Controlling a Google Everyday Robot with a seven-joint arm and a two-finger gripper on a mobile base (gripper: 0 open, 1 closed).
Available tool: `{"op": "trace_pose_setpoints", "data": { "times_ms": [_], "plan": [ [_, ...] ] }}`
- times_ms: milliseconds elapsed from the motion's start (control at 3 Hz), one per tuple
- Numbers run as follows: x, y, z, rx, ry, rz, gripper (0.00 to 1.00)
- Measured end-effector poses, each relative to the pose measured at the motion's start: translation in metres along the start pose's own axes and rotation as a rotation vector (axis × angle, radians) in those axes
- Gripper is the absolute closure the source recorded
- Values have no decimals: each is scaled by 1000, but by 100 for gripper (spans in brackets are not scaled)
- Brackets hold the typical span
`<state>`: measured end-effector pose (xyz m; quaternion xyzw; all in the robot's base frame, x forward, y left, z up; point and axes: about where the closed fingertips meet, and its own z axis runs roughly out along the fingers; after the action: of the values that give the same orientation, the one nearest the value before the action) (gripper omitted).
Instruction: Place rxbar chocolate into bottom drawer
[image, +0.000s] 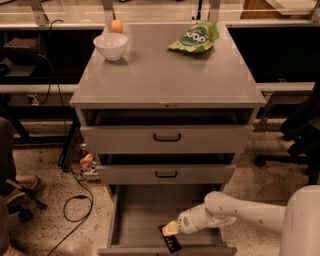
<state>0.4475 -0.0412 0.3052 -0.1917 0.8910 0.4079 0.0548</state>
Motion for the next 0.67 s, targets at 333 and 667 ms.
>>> {"op": "trace_pose_setpoints", "data": {
  "times_ms": [333, 667],
  "plan": [
    [-10, 1, 76, -89, -35, 50, 100],
    [-28, 9, 108, -152, -82, 72, 100]
  ]
}}
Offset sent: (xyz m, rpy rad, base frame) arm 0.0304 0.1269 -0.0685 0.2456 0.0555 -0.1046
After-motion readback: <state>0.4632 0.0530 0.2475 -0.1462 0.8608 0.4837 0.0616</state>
